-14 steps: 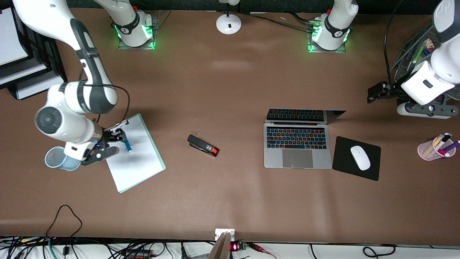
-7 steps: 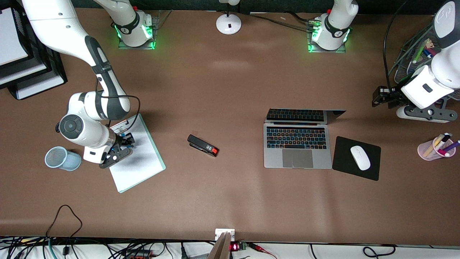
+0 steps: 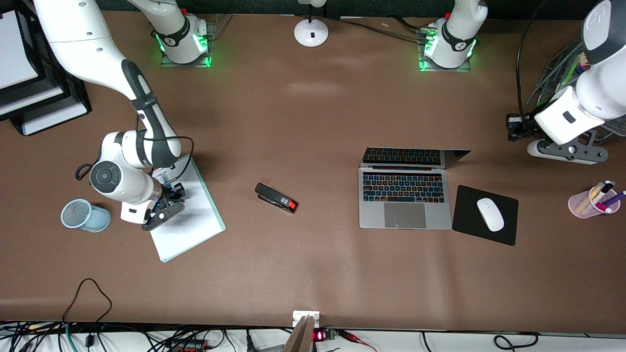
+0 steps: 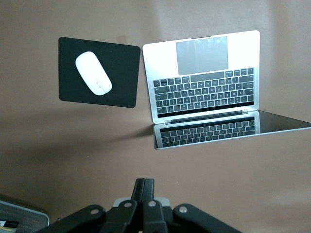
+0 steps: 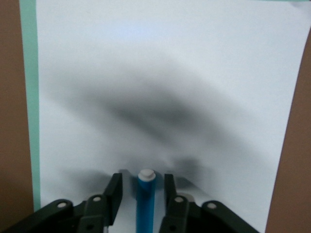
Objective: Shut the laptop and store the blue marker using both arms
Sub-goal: 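Grasp the blue marker on the clipboard with the right gripper, then lift the marker with the right gripper while the left gripper reaches the laptop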
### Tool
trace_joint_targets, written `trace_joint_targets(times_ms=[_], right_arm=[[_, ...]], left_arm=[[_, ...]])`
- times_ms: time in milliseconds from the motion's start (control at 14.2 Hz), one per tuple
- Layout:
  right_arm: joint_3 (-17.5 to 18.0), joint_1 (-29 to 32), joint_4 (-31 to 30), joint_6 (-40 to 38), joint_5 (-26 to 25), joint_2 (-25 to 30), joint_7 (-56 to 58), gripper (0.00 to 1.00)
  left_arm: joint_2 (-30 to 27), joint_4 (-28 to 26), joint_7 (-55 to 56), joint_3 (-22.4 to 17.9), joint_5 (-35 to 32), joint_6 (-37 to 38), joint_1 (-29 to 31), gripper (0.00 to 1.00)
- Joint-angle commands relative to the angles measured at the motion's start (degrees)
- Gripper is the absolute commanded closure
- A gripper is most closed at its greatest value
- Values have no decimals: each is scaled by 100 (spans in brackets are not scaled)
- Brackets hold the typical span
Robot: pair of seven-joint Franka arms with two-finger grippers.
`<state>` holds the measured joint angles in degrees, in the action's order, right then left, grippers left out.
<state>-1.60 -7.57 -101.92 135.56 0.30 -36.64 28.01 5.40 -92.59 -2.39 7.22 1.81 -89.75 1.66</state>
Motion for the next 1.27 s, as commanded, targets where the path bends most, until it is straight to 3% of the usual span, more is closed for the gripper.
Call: trace_joint_targets(times_ms=[0,423,635,846,1199], right_arm=[[10,36,-3,67,93,-10,152,62],[10,36,14,155,93,-116,152,66],[10,45,32,164,93,-116,152,79],[2,45,172,59,119,-28,90,99],[2,378,891,-1142,119,411,169,100]], left_arm=[[49,171,-34,113,74,238,-34,99],[-13,31,230,333,354,765,-26,99],[-4,-276,274,342,803,696,-26,100],[-74,-873,729,674,830,91,1,100],[-495,-2199,1415,1229,821,-1236,-8,100]])
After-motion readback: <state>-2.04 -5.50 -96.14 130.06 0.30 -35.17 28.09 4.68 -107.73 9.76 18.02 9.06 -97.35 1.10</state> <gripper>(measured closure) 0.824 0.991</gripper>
